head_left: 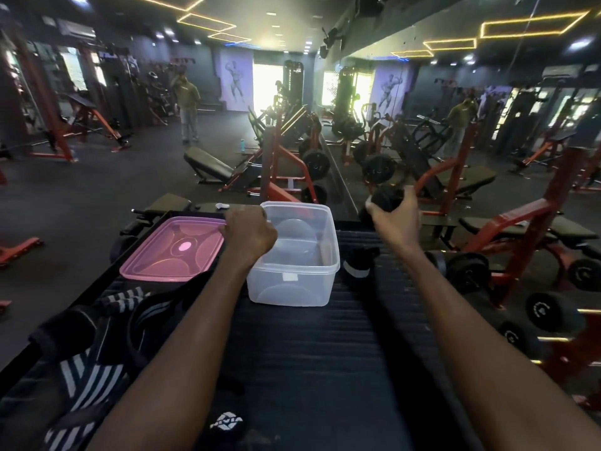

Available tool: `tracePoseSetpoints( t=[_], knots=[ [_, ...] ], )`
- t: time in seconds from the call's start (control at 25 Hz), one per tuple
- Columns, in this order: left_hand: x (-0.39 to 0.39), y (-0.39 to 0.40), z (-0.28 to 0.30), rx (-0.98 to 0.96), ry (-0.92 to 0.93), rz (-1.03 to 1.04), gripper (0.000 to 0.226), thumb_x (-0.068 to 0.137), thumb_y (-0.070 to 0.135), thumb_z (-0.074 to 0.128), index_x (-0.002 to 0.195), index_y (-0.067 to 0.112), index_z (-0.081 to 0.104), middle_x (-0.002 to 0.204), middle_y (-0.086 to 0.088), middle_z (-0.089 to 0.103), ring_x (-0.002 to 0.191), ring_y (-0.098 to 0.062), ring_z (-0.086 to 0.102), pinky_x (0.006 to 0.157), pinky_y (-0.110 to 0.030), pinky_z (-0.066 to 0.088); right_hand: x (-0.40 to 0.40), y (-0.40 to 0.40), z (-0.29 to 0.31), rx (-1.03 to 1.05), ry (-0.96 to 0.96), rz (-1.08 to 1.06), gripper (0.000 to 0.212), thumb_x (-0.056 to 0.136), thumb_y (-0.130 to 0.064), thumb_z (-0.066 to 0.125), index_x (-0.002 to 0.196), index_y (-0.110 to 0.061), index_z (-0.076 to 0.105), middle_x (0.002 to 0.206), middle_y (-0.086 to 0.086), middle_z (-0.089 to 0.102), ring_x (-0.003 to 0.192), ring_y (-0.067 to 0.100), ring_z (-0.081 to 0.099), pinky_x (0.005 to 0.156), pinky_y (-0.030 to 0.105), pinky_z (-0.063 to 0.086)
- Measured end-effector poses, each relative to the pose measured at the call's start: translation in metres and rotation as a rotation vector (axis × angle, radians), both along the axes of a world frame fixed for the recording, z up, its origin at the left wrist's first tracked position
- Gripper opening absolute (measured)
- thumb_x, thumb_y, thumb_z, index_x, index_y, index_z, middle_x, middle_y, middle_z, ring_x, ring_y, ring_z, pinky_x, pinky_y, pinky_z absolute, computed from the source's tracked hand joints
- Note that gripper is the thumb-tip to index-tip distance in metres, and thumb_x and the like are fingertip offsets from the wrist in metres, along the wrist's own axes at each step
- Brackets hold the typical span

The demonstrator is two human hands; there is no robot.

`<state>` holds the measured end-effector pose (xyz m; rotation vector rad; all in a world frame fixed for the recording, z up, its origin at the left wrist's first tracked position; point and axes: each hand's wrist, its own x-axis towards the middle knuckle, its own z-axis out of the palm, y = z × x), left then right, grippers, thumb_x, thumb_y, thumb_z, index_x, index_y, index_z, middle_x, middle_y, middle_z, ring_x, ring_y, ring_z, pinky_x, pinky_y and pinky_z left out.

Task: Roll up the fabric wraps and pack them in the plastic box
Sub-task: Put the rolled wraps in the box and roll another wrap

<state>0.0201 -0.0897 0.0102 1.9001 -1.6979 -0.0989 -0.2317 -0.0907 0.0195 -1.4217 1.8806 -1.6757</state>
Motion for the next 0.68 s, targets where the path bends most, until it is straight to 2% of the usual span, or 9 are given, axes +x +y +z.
tracePoseSetpoints(
  t=[0.12,0.16,0.24,0.36,0.44,0.56,0.68],
  knots=[
    [0.014,-0.004,-0.005,0.054,0.063,-0.025,0.025,0.085,0.026,0.052,0.093,0.01,0.07,0.106,-0.017,0.07,0.101,-0.039,0.061,0.082,-0.04,0.047,0.042,-0.015,0.028,0.013,0.061,0.192,0.047,0.078,-0.03,0.081,0.118,-0.019,0.058,0.11,-0.002,0.066,0.102,0.016,0.062,0.088,0.032,0.052],
    [0.015,-0.004,-0.004,0.071,0.092,-0.039,0.024,0.087,0.022,0.053,0.097,0.009,0.07,0.106,-0.017,0.071,0.1,-0.037,0.062,0.08,-0.038,0.045,0.058,-0.02,0.033,0.056,0.111,0.268,0.046,0.078,-0.026,0.082,0.117,-0.018,0.059,0.106,-0.004,0.064,0.097,0.012,0.06,0.081,0.026,0.05],
    [0.016,-0.005,-0.004,0.099,0.162,-0.078,0.027,0.089,0.013,0.055,0.111,0.004,0.069,0.114,-0.018,0.069,0.107,-0.036,0.062,0.086,-0.039,0.046,0.086,-0.037,0.032,0.143,0.229,0.389,0.047,0.075,-0.019,0.084,0.115,-0.013,0.06,0.101,-0.003,0.063,0.092,0.012,0.059,0.069,0.018,0.044],
    [0.015,-0.008,-0.008,0.093,0.223,-0.086,0.033,0.088,0.007,0.056,0.12,0.0,0.065,0.124,-0.019,0.066,0.115,-0.036,0.06,0.095,-0.04,0.047,0.12,-0.065,0.019,0.271,0.413,0.464,0.047,0.072,-0.015,0.085,0.112,-0.008,0.061,0.102,0.004,0.066,0.098,0.021,0.064,0.075,0.024,0.048],
    [0.015,-0.014,-0.017,0.091,0.232,-0.059,0.036,0.087,0.008,0.059,0.123,0.001,0.063,0.126,-0.018,0.065,0.117,-0.035,0.059,0.094,-0.039,0.048,0.134,-0.08,0.008,0.338,0.546,0.466,0.041,0.072,-0.012,0.084,0.105,-0.009,0.06,0.097,0.006,0.065,0.098,0.025,0.064,0.079,0.03,0.051],
    [0.013,-0.022,-0.027,0.065,0.278,-0.027,0.04,0.085,0.006,0.064,0.125,0.002,0.061,0.128,-0.016,0.062,0.118,-0.032,0.058,0.093,-0.037,0.046,0.146,-0.107,-0.006,0.436,0.671,0.414,0.041,0.074,-0.013,0.081,0.109,-0.011,0.061,0.099,0.008,0.064,0.101,0.027,0.065,0.084,0.035,0.055],
    [0.013,-0.03,-0.033,0.033,0.324,-0.013,0.042,0.083,0.003,0.066,0.124,0.002,0.062,0.128,-0.015,0.061,0.116,-0.031,0.058,0.091,-0.034,0.046,0.153,-0.127,-0.011,0.497,0.76,0.406,0.033,0.077,-0.016,0.08,0.098,-0.012,0.054,0.097,0.009,0.06,0.094,0.025,0.062,0.084,0.036,0.057]
  ],
)
